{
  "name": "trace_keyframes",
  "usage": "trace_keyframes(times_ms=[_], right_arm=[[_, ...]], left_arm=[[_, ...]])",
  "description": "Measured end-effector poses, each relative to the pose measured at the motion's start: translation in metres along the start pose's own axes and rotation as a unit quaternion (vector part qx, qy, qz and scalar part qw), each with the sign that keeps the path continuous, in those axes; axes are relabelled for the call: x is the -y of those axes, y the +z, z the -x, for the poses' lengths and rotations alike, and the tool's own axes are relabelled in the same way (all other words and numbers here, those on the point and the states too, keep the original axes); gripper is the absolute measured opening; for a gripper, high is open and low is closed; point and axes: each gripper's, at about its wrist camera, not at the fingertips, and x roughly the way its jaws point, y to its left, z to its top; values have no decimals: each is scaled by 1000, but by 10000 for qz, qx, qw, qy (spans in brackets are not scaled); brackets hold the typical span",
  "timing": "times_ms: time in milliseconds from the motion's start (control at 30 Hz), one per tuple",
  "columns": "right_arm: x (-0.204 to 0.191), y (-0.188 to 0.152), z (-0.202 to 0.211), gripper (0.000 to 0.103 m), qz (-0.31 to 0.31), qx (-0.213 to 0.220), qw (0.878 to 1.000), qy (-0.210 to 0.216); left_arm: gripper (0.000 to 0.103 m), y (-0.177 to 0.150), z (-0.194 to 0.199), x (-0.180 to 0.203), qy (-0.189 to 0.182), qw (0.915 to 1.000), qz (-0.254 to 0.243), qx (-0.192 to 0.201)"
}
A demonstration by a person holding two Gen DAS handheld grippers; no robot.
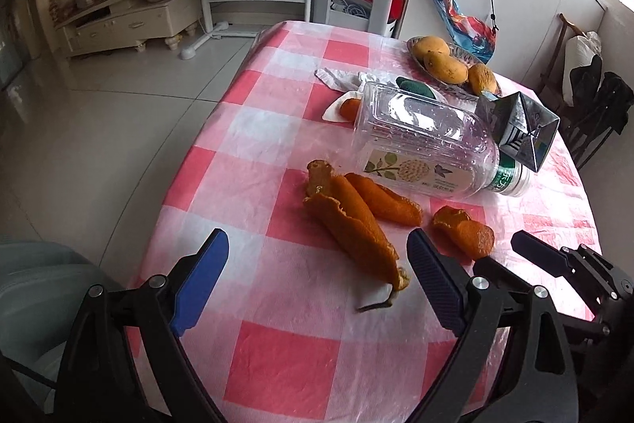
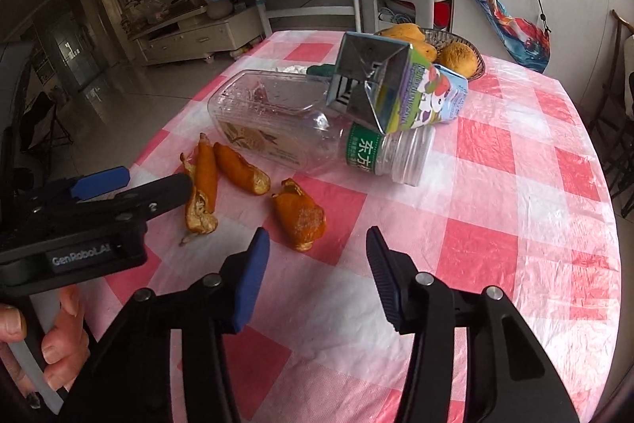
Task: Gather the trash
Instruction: 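Grasp an orange peel with the left gripper while the right gripper grasps another peel, then carry the peels to the yellow basin and open both grippers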
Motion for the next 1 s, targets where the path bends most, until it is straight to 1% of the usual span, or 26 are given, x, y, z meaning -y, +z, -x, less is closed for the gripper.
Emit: trace_keyframes(times_ms=[33,67,100,133,167,233,300,333,400,467,500,533,667,800,1000], right_arm=[[1,0,-1,49,-1,-12,10000,29],[1,1,-3,48,4,-19,10000,40],[1,1,-4,48,17,-28,10000,38],[0,2,-5,48,28,-24,10000,44],[-1,3,-6,47,39,-21,10000,48],[-3,5,-8,46,78,-17,9999,65],[-7,7,-11,45,126,-34,9999,69],[-8,7,-13,43,145,-45,9999,69],[-9,8,-16,38,163,-74,9998,90],[-9,8,-18,31,163,-102,9997,117],[-8,8,-19,25,152,-113,9997,127],[-8,7,-18,21,143,-104,9997,164],[-10,6,-10,19,196,28,9996,191],[-10,3,-3,19,199,98,9995,234],[-14,-3,16,19,183,170,9990,364]], left_arm=[[87,1,-4,3,-9,10000,-39,-13],[82,2,-7,6,-10,10000,-83,-35],[75,3,-12,8,-8,9999,-135,-73],[72,3,-16,9,3,9998,-166,-115],[65,3,-18,9,7,9997,-179,-142],[56,2,-23,6,-95,9997,-152,-184],[43,3,-25,4,-188,9995,-163,-175],[39,4,-25,4,-282,9993,-181,-189],[25,4,-24,4,-410,9987,-220,-214],[19,2,-22,6,-427,9984,-306,-209],[17,2,-21,6,-433,9983,-328,-206],[17,1,-19,4,-454,9982,-319,-205],[15,-3,-5,-5,-620,9977,-225,-132],[15,-11,11,-9,-683,9974,-231,-53],[15,-25,33,-8,-619,9973,-393,107]])
